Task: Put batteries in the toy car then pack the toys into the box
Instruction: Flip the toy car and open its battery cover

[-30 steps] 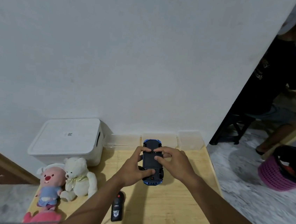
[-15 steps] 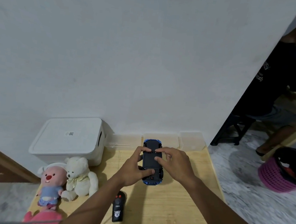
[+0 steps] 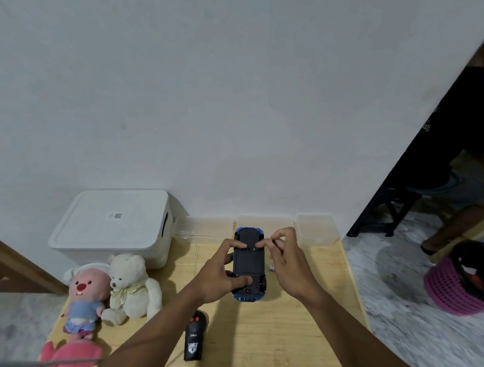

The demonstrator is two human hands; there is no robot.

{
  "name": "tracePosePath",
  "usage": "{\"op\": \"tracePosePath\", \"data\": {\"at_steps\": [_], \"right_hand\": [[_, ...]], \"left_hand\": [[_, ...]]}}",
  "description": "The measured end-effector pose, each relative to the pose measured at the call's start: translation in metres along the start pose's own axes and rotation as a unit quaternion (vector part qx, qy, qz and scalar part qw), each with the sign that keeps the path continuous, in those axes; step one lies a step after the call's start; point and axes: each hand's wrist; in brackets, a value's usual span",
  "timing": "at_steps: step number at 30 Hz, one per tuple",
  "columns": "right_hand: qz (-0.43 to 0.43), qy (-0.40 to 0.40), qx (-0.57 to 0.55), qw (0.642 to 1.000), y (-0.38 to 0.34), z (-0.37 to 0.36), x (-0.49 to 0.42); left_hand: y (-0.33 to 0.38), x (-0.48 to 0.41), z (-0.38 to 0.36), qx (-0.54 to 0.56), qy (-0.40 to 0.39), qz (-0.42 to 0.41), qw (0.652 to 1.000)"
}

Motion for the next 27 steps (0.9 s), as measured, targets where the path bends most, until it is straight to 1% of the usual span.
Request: {"op": "tracePosePath", "data": {"at_steps": [3, 5, 11, 15, 27], "right_hand": [[-0.034, 0.037, -0.068, 0.996, -0.003, 0.0, -0.003], [-0.05, 0.048, -0.086, 0.994, -0.006, 0.0, -0.006], [-0.037, 0.109, -0.142, 0.983, -0.011, 0.007, -0.01], [-0.048, 0.116, -0.168, 0.978, -0.01, 0.008, -0.011], [-0.037, 0.095, -0.175, 0.979, -0.008, 0.006, -0.013]], "left_hand": [[0.0, -0.001, 0.001, -0.005, -0.008, -0.005, 1.0], [-0.001, -0.001, 0.002, -0.009, -0.016, -0.002, 1.0], [-0.005, -0.004, 0.005, -0.023, -0.024, 0.022, 0.999], [-0.006, -0.005, 0.005, -0.023, -0.021, 0.029, 0.999], [-0.005, -0.008, 0.005, -0.017, -0.023, 0.037, 0.999]]}}
Point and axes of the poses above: each hand's wrist, its own x-axis away from the middle knuckle, its own z-axis out of the back of the hand, y = z × x, and after that the axes turned 6 degrees about -x, right-handed
